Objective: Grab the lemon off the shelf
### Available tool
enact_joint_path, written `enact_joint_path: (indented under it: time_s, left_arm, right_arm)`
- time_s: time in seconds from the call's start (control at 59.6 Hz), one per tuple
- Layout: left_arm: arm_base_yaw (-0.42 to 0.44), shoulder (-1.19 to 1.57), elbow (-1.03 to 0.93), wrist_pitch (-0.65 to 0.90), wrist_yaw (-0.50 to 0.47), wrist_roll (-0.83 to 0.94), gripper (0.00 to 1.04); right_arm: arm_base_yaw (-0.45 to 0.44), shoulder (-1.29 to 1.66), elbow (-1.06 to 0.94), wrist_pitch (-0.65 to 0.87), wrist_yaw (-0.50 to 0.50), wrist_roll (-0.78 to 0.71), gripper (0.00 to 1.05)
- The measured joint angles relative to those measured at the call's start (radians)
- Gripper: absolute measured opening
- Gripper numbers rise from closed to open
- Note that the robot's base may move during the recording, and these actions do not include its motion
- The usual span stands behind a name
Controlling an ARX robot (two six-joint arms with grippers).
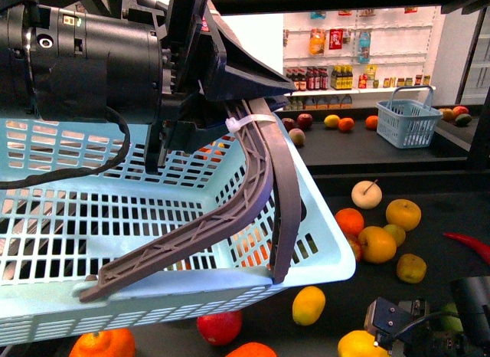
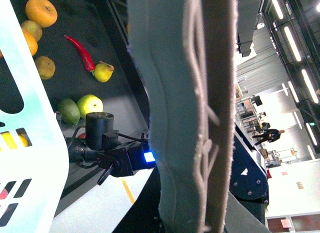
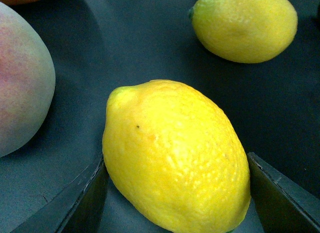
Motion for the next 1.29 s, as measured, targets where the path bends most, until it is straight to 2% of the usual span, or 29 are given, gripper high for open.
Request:
enact_joint_path:
  time_s: [0.336,0.453,0.554,0.688,0.839,1.292]
  left_arm:
    - [0.000,0.000,0.000,0.000,0.000,0.000,0.10]
    - [0.000,0.000,0.000,0.000,0.000,0.000,0.10]
    - [0.000,0.000,0.000,0.000,0.000,0.000,0.10]
    - [0.000,0.000,0.000,0.000,0.000,0.000,0.10]
    - [0.000,0.000,0.000,0.000,0.000,0.000,0.10]
    - [0.000,0.000,0.000,0.000,0.000,0.000,0.09]
  right_arm:
    - [-0.120,-0.285,-0.215,0.249,-0.035,0.131,0.72]
    - [-0.156,-0.426,-0.318,0.355,-0.055,0.227,0.72]
    - [-0.152,-0.555,-0.393,0.421,-0.083,0.328,0.72]
    - [-0.102,-0.727,-0.452,0.467,-0.109,0.463,0.72]
    - [-0.004,-0.834,-0.468,0.475,-0.109,0.563,0.72]
    - [0.237,-0.777,-0.505,0.476,-0.027,0.594,0.72]
